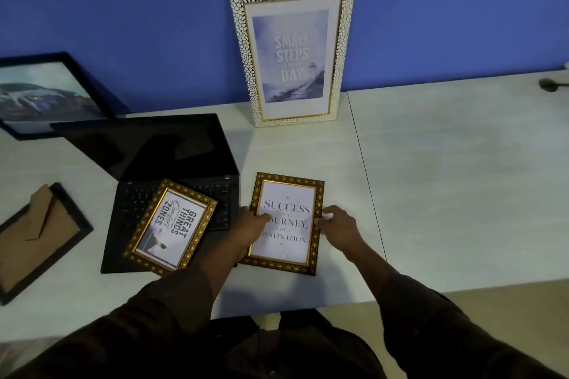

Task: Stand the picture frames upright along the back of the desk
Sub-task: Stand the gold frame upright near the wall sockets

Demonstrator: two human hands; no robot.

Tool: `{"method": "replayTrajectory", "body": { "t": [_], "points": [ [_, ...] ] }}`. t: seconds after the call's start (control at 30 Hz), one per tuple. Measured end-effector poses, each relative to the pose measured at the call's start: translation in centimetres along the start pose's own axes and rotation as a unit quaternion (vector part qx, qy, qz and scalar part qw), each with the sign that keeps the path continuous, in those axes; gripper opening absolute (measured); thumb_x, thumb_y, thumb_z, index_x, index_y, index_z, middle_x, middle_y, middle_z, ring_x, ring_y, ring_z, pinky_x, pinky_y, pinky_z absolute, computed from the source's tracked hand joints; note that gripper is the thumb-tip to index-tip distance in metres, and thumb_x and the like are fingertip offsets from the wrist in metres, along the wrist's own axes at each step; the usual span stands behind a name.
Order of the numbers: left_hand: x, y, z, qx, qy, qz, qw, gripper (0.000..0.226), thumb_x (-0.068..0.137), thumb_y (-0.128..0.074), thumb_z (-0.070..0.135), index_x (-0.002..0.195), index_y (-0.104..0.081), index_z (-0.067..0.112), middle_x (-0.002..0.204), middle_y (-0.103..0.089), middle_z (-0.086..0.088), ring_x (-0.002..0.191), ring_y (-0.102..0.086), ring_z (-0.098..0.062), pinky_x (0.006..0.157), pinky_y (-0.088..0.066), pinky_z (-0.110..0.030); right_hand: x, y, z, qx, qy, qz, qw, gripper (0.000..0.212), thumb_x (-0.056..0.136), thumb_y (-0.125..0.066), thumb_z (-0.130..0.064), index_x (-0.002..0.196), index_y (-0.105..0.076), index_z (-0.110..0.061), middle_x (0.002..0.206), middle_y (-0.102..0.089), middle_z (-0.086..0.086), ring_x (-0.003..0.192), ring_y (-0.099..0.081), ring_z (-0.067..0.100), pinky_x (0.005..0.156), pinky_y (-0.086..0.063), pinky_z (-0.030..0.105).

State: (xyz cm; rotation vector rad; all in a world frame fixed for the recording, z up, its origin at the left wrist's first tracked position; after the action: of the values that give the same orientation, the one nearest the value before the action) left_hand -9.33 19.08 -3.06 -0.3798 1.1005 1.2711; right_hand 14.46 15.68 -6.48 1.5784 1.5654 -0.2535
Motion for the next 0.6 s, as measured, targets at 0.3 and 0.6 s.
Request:
{"method": "replayTrajectory", "body": {
  "t": [0.3, 0.6],
  "points": [
    [-1.2, 1.3, -0.7, -0.024, -0.015, 0.032, 0.999, 0.031, 0.094, -0.055, 0.027, 0.115, -0.066, 0.006, 0.106, -0.072, -0.012, 0.091, -0.07, -0.026, 0.078, -0.059, -0.038, 0.4, -0.7, 0.8, 0.119, -0.049, 0.017, 0.991, 0.021, 0.093, -0.06, -0.032, 0.098, -0.073, -0.016, 0.1, -0.074, 0.008, 0.092, -0.069, 0.026, 0.088, -0.058, 0.044],
    [-3.7, 7.3, -6.3, -0.143, -0.046, 0.054, 0.987, 0.017, 0.093, -0.064, 0.016, 0.108, -0.067, 0.008, 0.106, -0.069, -0.013, 0.095, -0.066, -0.028, 0.083, -0.057, -0.042, -5.5, -1.2, -5.5, 0.15, 0.049, -0.084, 0.984, 0.02, 0.101, -0.055, -0.018, 0.101, -0.067, -0.003, 0.092, -0.067, 0.013, 0.086, -0.063, 0.023, 0.079, -0.051, 0.035]
  ]
}}
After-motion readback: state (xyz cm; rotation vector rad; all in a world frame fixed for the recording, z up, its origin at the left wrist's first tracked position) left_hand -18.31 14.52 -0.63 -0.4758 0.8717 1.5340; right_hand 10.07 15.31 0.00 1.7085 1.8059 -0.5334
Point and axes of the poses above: each hand's wrist, its own x-axis towards the middle knuckle, its own y-axis out of the back of the hand, z = x × y, the point moved 3 cm from there along x, towards the middle knuckle
